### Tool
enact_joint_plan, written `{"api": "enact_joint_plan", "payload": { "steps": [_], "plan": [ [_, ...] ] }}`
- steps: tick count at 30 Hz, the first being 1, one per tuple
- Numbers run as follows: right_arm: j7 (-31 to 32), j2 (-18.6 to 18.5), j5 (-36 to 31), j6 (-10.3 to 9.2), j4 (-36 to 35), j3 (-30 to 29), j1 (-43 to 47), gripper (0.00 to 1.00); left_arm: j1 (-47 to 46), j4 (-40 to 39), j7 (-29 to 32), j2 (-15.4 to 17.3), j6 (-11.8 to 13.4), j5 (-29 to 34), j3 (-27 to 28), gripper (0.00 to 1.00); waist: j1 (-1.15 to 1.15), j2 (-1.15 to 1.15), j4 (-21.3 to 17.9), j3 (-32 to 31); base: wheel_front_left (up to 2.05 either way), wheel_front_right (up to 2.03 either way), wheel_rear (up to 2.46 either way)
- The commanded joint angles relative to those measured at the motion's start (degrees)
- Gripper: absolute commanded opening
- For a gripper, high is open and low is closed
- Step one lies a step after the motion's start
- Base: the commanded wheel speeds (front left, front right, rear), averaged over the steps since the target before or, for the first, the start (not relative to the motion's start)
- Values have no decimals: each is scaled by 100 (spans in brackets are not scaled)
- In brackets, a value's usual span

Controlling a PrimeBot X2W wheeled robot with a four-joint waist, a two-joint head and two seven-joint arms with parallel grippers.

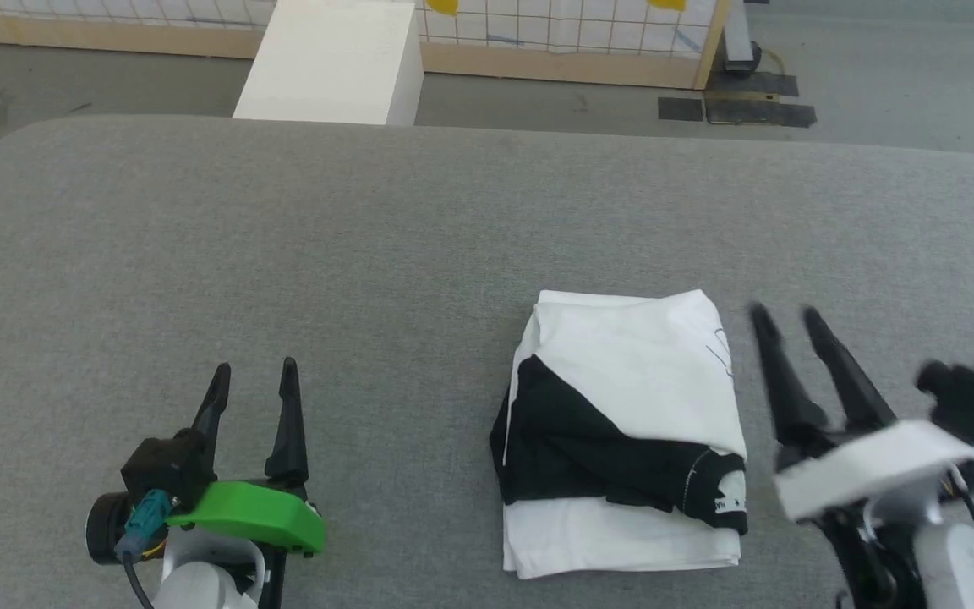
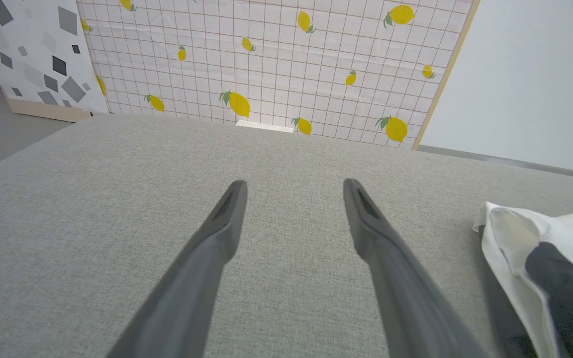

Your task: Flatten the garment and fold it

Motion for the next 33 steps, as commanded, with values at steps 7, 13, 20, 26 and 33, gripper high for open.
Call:
{"api": "enact_joint_plan", "payload": {
  "steps": [7, 13, 20, 26, 33],
  "plan": [
    [217, 8, 513, -8, 1214, -369, 175, 100, -69, -1, -27, -46, -63, 98, -29, 100, 0, 61, 0, 36, 0, 0, 0],
    [755, 8, 842, -8, 2189, -204, -206, 100, -87, 40, -27, -63, -84, 100, -43, 100, 0, 61, 91, 95, 0, 0, 0],
    [1381, 8, 775, -8, 2903, -47, -508, 15, -91, 91, -27, -75, -90, 96, -58, 100, 0, 61, 133, 107, 0, 0, 0],
    [1768, 8, -290, -8, 2563, -22, -616, 0, -23, 43, -27, -80, -53, 87, 47, 100, 0, 61, -91, 91, 0, 0, 0],
    [2619, -551, -2479, -8, 1260, 304, -885, 0, 0, -143, -27, -83, -63, 114, 115, 100, 0, 61, -707, 227, 0, 0, 0]
  ]
}}
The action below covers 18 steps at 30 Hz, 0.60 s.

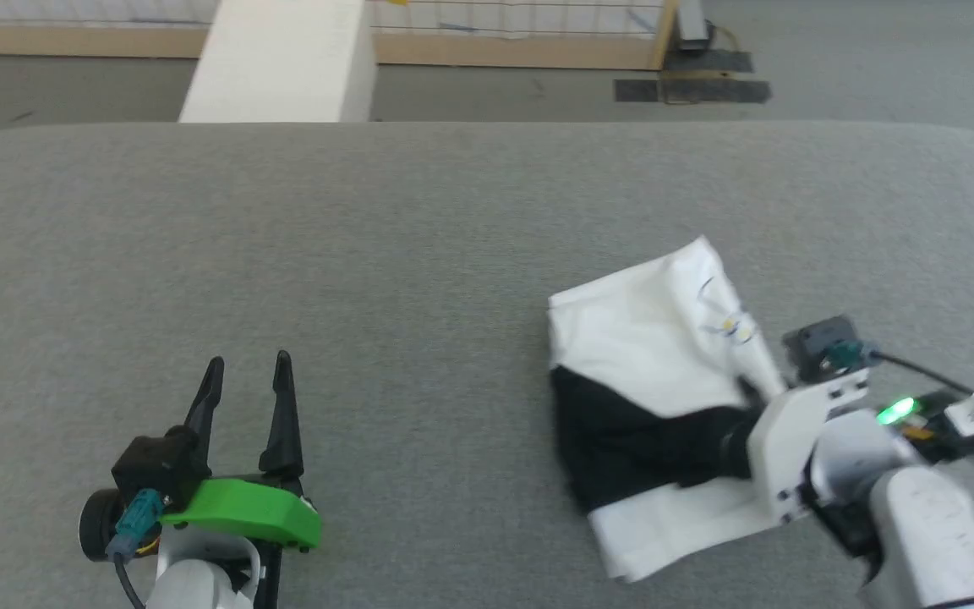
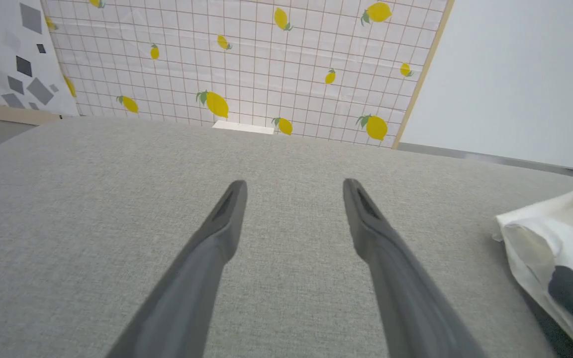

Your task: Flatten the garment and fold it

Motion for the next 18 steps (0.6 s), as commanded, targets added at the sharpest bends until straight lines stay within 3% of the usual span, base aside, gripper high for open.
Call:
{"api": "enact_joint_plan", "payload": {
  "steps": [1, 5, 9, 13, 18],
  "plan": [
    [119, -319, -164, -11, -153, 53, -163, 0, -29, -51, -23, -23, 4, 80, -1, 100, 0, 61, -434, 142, 0, 0, 0],
    [354, -1117, -361, -11, -306, 235, -455, 0, -167, -163, -23, -26, 24, 105, -43, 100, 0, 61, -881, 377, 0, 0, 0],
    [274, -1657, -431, -11, -143, 185, -823, 0, -422, -211, -23, -27, 21, 167, -113, 100, 0, 61, -1267, 722, 0, 0, 0],
    [46, -1781, -524, -11, 240, -177, -1182, 0, -718, -252, -23, 25, 2, 268, -129, 100, 0, 61, -1548, 1116, 0, 0, 0],
    [-432, -1657, -758, -11, 876, -899, -1594, 0, -1060, -250, -23, 179, -37, 390, -192, 100, 0, 61, -1675, 1576, 0, 0, 0]
  ]
}}
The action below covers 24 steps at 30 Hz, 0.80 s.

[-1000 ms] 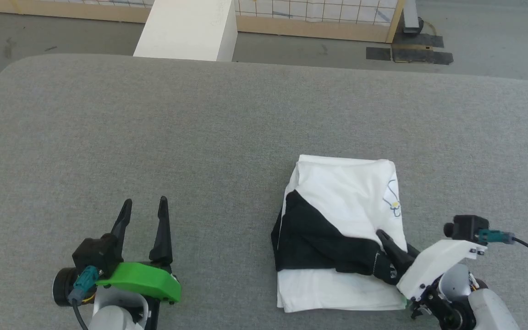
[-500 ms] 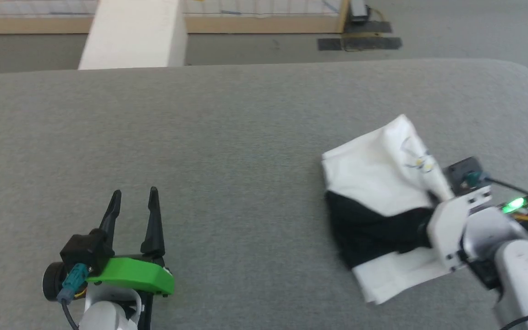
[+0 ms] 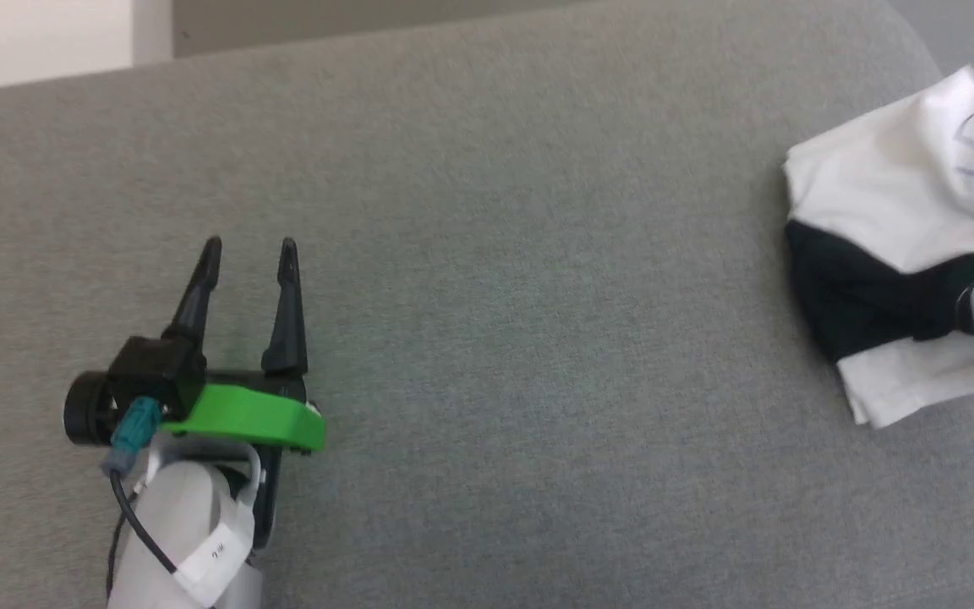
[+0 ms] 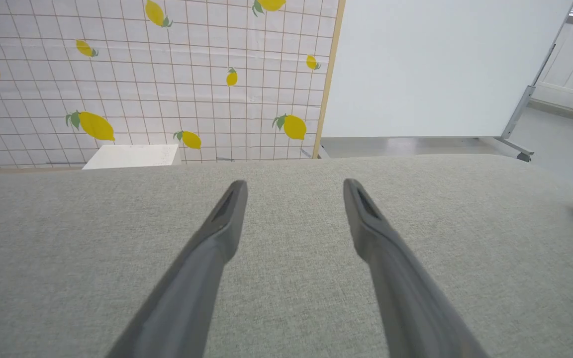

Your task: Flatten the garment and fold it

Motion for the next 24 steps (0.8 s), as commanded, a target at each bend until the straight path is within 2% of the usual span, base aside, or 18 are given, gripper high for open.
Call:
{"api": "enact_joint_plan", "payload": {
  "steps": [1, 7, 12, 13, 14, 15, 19, 24],
  "plan": [
    [-166, 82, -104, -11, 151, -186, -209, 0, -175, -6, -21, 100, -36, 89, -9, 100, 0, 61, -403, 660, 0, 0, 0],
    [-716, 253, -465, -11, 844, -758, -739, 0, -435, 0, -9, 251, -48, 152, -54, 100, 0, 61, -378, 1016, 0, 0, 0],
    [-1137, 333, -769, -11, 1392, -1121, -1156, 0, -496, 35, -5, 299, -41, 151, -79, 100, 0, 61, -316, 1061, 0, 0, 0],
    [-1205, 341, -829, -11, 1468, -1156, -1195, 14, -493, 51, -5, 297, -36, 146, -84, 100, 0, 61, -299, 1036, 0, 0, 0],
    [-1274, 345, -900, -11, 1564, -1197, -1226, 44, -484, 75, -6, 290, -31, 137, -92, 100, 0, 61, -277, 988, 0, 0, 0],
    [-1299, 365, -932, -11, 1638, -1251, -1243, 100, -473, 98, -7, 283, -26, 128, -98, 100, 0, 61, -257, 936, 0, 0, 0],
    [-1558, 386, -1044, -11, 1808, -1340, -1211, 100, -388, 210, -14, 222, 3, 64, -110, 100, 0, 61, -152, 590, 0, 0, 0],
    [-2065, 407, -791, -11, 1871, -1215, -1053, 100, -138, 338, -19, 131, 41, -48, -88, 100, 0, 61, -16, -27, 0, 0, 0]
  ]
}}
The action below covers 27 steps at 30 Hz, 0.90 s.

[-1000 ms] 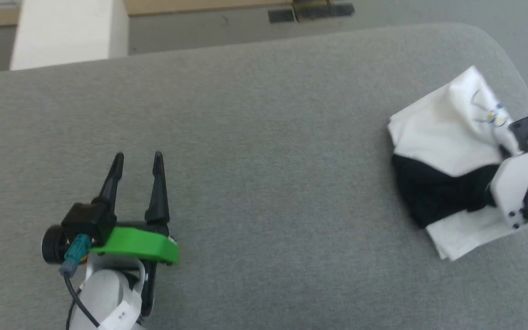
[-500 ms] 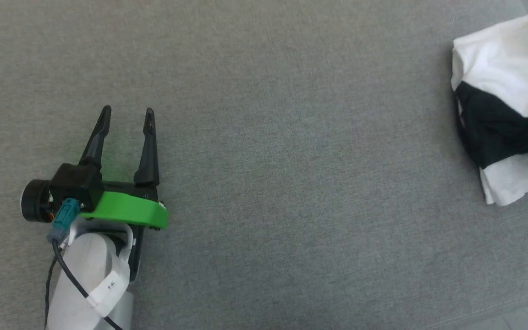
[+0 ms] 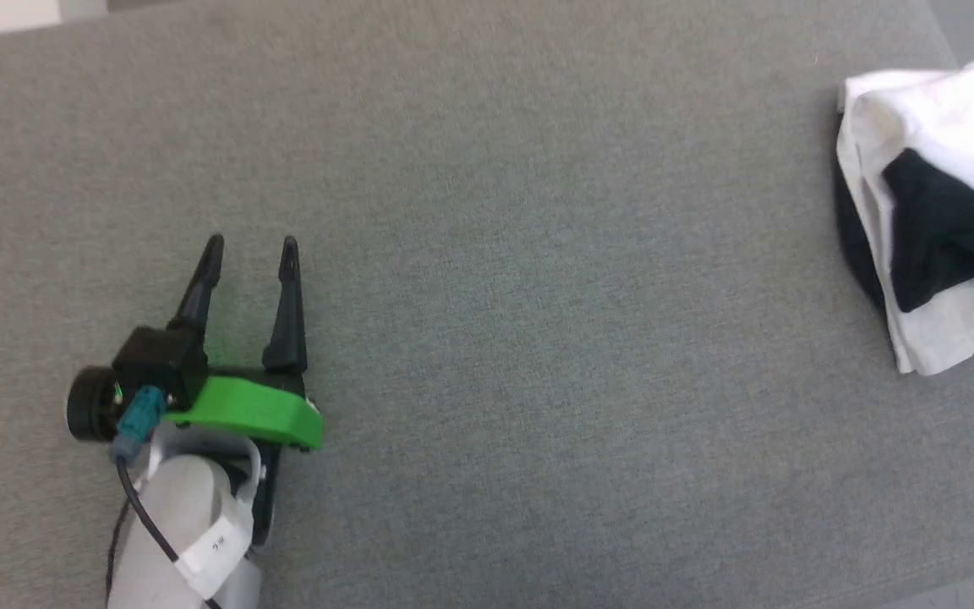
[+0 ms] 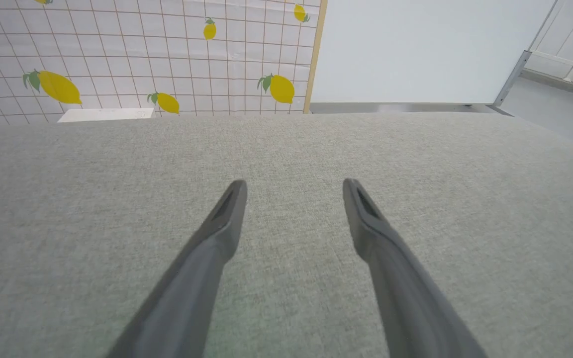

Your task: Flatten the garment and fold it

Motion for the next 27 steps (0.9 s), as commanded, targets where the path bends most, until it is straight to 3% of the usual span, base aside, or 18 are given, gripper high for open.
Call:
{"api": "enact_joint_plan", "payload": {
  "steps": [1, 7, 18, 27],
  "plan": [
    [-158, 40, 132, -10, -5, 56, 118, 100, 160, 34, -25, -29, 36, -54, 20, 100, -1, 61, 268, -697, 0, 0, 0],
    [-665, 265, 780, -10, -502, 286, 700, 100, 581, 121, -26, -139, 104, -182, 64, 100, -1, 61, 498, -1438, 0, 0, 0],
    [-1004, 1008, 1904, -10, -2498, 823, 2424, 100, 1099, 333, -27, -230, 200, -266, 44, 100, -1, 61, 1043, -2314, 0, 0, 0],
    [-1221, 1543, 2064, -10, -3432, 1019, 3442, 100, 1172, 517, -27, -268, 193, -284, -176, 100, -1, 61, 1370, -2514, 0, 0, 0]
  ]
}}
